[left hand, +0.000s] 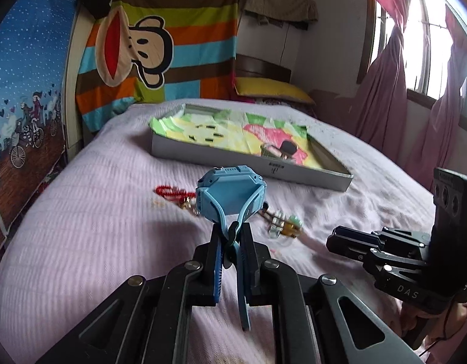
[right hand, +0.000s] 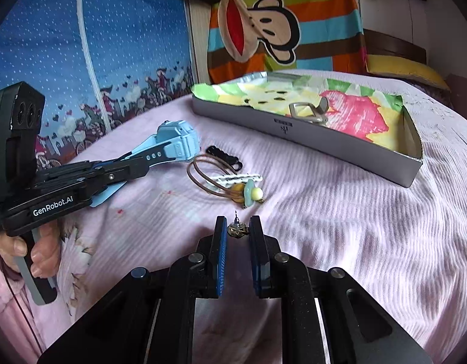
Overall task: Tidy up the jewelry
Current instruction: 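Carry watch and earring into the grey tray and open both grippers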
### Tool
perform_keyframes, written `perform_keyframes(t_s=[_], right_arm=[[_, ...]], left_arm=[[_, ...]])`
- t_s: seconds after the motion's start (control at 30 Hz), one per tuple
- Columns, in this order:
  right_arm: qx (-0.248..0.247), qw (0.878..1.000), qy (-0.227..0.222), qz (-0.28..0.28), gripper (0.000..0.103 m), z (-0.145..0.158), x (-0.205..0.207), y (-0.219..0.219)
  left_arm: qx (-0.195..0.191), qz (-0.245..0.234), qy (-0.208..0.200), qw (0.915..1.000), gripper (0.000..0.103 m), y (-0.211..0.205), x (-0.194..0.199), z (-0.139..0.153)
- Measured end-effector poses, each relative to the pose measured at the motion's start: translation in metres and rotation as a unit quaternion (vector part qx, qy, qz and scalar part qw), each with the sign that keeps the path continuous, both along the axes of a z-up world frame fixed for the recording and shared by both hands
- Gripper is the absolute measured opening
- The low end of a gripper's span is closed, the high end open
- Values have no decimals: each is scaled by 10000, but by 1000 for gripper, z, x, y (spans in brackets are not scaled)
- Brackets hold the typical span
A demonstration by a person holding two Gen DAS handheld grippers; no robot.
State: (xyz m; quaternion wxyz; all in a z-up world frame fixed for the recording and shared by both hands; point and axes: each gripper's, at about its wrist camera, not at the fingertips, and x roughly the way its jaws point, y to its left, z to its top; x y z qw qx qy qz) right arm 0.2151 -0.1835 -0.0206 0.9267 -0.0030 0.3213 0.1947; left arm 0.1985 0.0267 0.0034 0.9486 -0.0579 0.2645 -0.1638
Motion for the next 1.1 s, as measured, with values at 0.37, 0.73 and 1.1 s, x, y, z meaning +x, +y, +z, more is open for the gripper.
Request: perform_keyframes(t_s=[0.37,0.73,1.1], right_arm=[[267,9977,-575,-239,13,33,12,-21],[302,9900,-933,-1016,13,63,81,-48],[142,9885,-288,-1479,13,37,149,-61]], left_arm=[[-75,77,-390,9992,10,-9,29,43],[-169,1,-147,9997,10,-44,125,60],[96,37,648,9978,11,-67,182,26]])
